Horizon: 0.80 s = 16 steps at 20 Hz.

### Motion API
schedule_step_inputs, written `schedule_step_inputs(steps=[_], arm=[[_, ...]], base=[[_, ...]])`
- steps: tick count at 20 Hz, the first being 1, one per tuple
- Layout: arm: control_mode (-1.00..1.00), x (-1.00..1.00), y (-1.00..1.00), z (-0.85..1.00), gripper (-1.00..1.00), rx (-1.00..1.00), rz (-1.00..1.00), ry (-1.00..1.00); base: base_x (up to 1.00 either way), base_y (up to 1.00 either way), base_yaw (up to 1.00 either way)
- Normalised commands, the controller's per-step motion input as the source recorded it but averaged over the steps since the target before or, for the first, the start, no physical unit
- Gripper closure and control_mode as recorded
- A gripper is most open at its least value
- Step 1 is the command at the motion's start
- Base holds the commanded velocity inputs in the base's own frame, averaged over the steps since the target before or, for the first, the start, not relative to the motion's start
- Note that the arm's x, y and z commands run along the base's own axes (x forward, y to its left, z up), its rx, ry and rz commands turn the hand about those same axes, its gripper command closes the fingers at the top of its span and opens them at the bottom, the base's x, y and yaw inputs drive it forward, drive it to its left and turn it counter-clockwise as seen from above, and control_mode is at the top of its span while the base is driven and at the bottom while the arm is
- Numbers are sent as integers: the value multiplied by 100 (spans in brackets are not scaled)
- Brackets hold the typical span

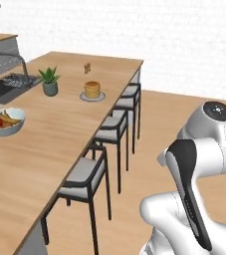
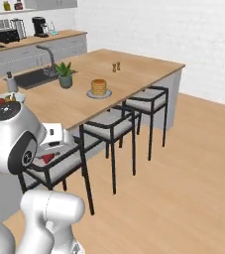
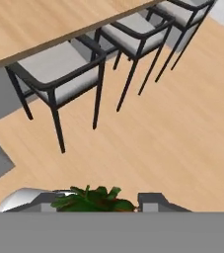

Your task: Take the strawberry from the fridge and place it on top of the pancake, located on the dining counter.

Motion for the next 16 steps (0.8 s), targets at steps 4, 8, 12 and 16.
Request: schedule_step_inputs(steps=[4,8,12,16], arm=[[100,0,0,0,100,0,0,0],[100,0,0,0,100,0,0,0],[100,0,0,0,100,0,0,0],[100,0,0,0,100,0,0,0]], base=[[100,-84,36],[93,-81,39],[69,-77,47],[54,-70,52]])
